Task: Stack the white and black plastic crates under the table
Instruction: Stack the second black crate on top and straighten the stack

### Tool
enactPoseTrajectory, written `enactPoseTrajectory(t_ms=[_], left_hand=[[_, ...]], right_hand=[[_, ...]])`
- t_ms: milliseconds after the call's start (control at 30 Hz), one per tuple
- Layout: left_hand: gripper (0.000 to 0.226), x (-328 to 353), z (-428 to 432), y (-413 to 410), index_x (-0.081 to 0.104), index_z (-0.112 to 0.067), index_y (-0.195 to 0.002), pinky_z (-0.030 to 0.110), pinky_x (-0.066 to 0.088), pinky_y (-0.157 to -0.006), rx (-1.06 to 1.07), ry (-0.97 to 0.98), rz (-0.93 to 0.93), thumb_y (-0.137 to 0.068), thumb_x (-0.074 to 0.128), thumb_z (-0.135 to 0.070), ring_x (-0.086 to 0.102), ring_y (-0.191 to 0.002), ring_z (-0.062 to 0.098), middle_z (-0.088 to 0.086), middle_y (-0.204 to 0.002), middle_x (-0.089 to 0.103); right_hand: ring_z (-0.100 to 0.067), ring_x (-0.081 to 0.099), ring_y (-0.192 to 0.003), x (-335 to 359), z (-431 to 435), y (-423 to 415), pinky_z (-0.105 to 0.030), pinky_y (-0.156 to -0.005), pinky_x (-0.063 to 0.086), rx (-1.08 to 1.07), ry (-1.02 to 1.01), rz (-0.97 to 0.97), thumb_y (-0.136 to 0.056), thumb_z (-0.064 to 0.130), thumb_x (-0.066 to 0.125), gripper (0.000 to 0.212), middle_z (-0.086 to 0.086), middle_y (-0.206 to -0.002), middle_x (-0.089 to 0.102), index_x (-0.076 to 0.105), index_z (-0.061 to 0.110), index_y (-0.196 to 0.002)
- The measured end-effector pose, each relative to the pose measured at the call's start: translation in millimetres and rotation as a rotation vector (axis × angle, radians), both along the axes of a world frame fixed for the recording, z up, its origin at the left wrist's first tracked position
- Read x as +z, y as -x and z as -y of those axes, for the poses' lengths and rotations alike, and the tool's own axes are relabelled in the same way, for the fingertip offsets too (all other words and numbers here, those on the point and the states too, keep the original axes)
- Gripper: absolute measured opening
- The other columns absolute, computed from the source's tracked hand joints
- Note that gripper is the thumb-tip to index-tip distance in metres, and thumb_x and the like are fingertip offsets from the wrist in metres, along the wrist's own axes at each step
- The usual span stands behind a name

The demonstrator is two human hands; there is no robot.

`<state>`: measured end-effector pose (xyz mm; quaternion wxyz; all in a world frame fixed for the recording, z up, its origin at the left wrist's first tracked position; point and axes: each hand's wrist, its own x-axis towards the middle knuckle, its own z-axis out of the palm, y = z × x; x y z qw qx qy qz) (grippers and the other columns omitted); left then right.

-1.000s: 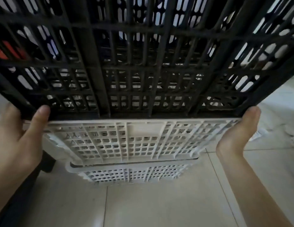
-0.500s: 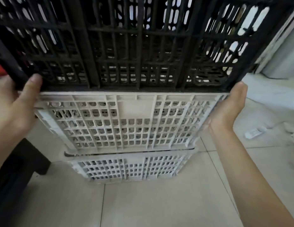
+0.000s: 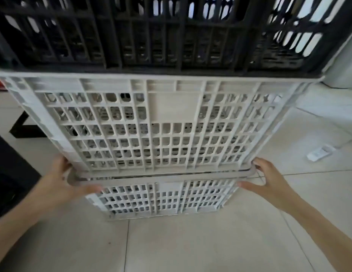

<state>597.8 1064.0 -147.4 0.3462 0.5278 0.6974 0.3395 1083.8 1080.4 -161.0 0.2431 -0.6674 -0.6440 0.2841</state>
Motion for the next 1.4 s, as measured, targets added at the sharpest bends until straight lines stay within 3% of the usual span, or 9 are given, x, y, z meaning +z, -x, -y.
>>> enactPoseTrajectory(t_ms=[167, 233, 333, 433, 667, 767, 933, 1133, 1400], left_hand=[[0.087, -10, 0, -23, 0.042, -0.010, -0.129, 0.016, 0.041, -0.061, 0.125, -0.009, -0.110, -0.057, 0.092, -0.009, 0.050, -0.095, 0.013, -0.015, -0.093, 0.051], [0.095, -13, -5, -15, 0.038, -0.010, -0.136, 0.018, 0.043, -0.069, 0.125, 0.015, -0.119, -0.058, 0.091, -0.006, 0.049, -0.101, 0.012, -0.019, -0.098, 0.052], [0.107, -6, -2, -8, 0.033, -0.017, -0.145, 0.029, 0.040, -0.089, 0.110, 0.019, -0.140, -0.055, 0.093, -0.016, 0.051, -0.117, 0.015, -0.010, -0.132, 0.052], [0.112, -3, -2, -2, 0.034, -0.020, -0.146, 0.033, 0.040, -0.101, 0.106, 0.015, -0.141, -0.052, 0.094, -0.021, 0.050, -0.128, 0.017, -0.005, -0.143, 0.050], [0.111, -8, -1, 2, 0.042, -0.024, -0.140, 0.029, 0.038, -0.105, 0.130, -0.044, -0.146, -0.044, 0.096, -0.027, 0.047, -0.134, 0.014, -0.004, -0.141, 0.054], [0.110, -11, 1, 1, 0.044, -0.023, -0.140, 0.026, 0.037, -0.104, 0.155, -0.069, -0.121, -0.044, 0.097, -0.024, 0.047, -0.134, 0.012, -0.005, -0.140, 0.055], [0.103, -10, 3, -1, 0.048, -0.023, -0.134, 0.023, 0.037, -0.100, 0.197, -0.085, -0.112, -0.043, 0.097, -0.023, 0.051, -0.130, 0.011, -0.005, -0.136, 0.059], [0.094, -6, 8, -5, 0.053, -0.020, -0.128, 0.021, 0.038, -0.096, 0.211, -0.117, -0.102, -0.045, 0.097, -0.018, 0.054, -0.120, 0.006, -0.005, -0.130, 0.062], [0.085, -12, 19, -5, 0.055, -0.020, -0.123, 0.023, 0.040, -0.096, 0.237, -0.148, -0.111, -0.048, 0.096, -0.023, 0.049, -0.109, -0.001, -0.016, -0.110, 0.056]], right_hand=[[-0.007, 0.048, -0.118, -30, -31, -8, -0.038, -0.095, 0.047, 0.014, -0.200, 0.109, -0.052, 0.063, 0.080, 0.070, 0.005, -0.118, 0.048, 0.056, 0.018, -0.099], [-0.008, 0.043, -0.125, -34, -33, -5, -0.041, -0.099, 0.045, -0.006, -0.251, 0.078, -0.049, 0.052, 0.087, 0.066, 0.004, -0.124, 0.046, 0.060, 0.011, -0.094], [-0.023, 0.059, -0.096, -24, -31, 6, -0.045, -0.085, 0.050, 0.002, -0.300, 0.042, -0.052, 0.039, 0.090, 0.053, -0.009, -0.100, 0.055, 0.062, 0.000, -0.076], [-0.037, 0.058, -0.087, -25, -36, 1, -0.054, -0.080, 0.049, -0.027, -0.300, 0.079, -0.050, 0.057, 0.087, 0.070, -0.017, -0.087, 0.056, 0.056, -0.001, -0.074], [0.023, 0.030, -0.107, -19, -26, 11, -0.017, -0.090, 0.035, -0.042, -0.330, 0.054, -0.046, 0.052, 0.084, 0.073, -0.003, -0.112, 0.049, 0.054, 0.005, -0.094], [0.024, 0.032, -0.103, -22, -23, 11, 0.004, -0.082, 0.030, -0.075, -0.354, 0.071, -0.044, 0.067, 0.077, 0.082, -0.002, -0.109, 0.048, 0.051, 0.007, -0.094], [0.025, 0.033, -0.101, -22, -25, 9, -0.030, -0.088, 0.040, -0.081, -0.356, 0.083, -0.045, 0.058, 0.075, 0.076, -0.009, -0.110, 0.051, 0.054, 0.005, -0.095], [0.020, 0.037, -0.097, -27, -26, 8, 0.004, -0.080, 0.032, -0.106, -0.378, 0.102, -0.045, 0.050, 0.079, 0.069, -0.002, -0.105, 0.048, 0.054, 0.006, -0.092], [0.005, 0.042, -0.084, -28, -23, 11, 0.002, -0.076, 0.033, -0.142, -0.394, 0.149, -0.051, 0.040, 0.087, 0.060, -0.006, -0.100, 0.049, 0.053, 0.006, -0.088]])
